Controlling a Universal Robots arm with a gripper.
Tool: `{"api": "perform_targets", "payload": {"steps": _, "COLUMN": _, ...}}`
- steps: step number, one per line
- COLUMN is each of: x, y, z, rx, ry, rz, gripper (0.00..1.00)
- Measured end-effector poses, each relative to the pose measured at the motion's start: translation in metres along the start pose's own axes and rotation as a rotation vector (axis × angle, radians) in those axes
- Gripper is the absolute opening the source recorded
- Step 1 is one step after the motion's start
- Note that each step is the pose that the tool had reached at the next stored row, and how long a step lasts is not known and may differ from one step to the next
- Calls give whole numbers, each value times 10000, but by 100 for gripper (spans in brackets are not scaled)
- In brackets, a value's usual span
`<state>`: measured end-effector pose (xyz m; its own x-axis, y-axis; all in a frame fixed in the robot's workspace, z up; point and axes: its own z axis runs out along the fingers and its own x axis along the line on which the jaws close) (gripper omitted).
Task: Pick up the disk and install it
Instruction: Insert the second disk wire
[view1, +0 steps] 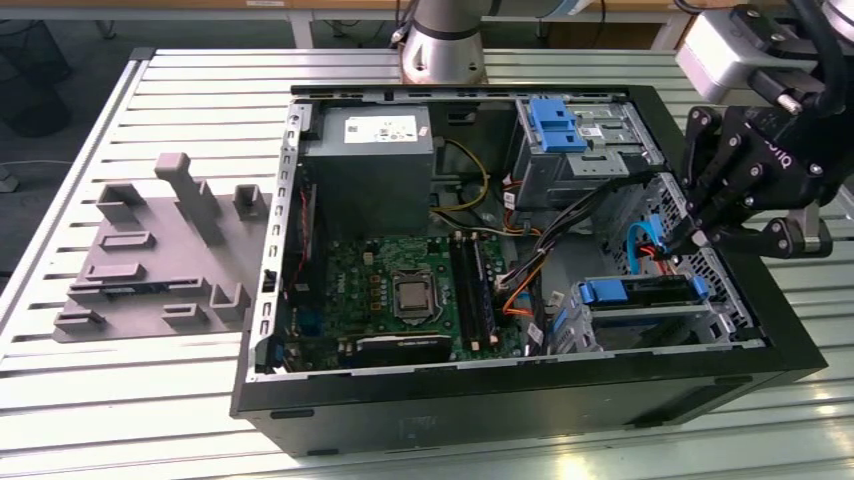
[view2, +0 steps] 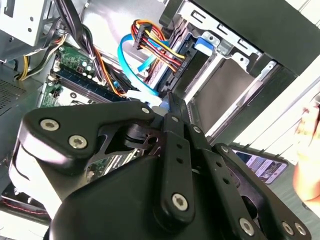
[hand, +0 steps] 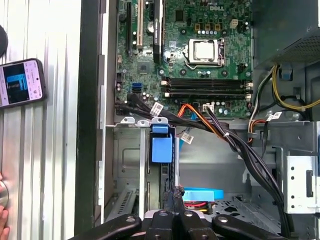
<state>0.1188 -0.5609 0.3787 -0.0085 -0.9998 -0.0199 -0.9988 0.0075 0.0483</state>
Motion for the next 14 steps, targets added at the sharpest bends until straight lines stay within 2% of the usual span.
{"api": "perform_targets", "payload": {"steps": 3, "x": 7, "y": 10, "z": 2, "rx": 103, "ry": -5, "rz": -85, "gripper": 11}}
{"api": "perform_targets", "payload": {"steps": 8, "x": 11, "y": 16, "z": 2, "rx": 126, "ry": -5, "rz": -89, "gripper": 11}}
{"api": "perform_targets", "payload": {"steps": 9, "x": 15, "y": 36, "z": 3, "rx": 153, "ry": -5, "rz": -89, "gripper": 18}}
{"api": "perform_targets", "payload": {"steps": 12, "x": 30, "y": 95, "z": 9, "rx": 226, "ry": -22, "rz": -94, "gripper": 18}}
{"api": "perform_targets", "payload": {"steps": 14, "x": 33, "y": 107, "z": 25, "rx": 297, "ry": -36, "rz": -97, "gripper": 18}}
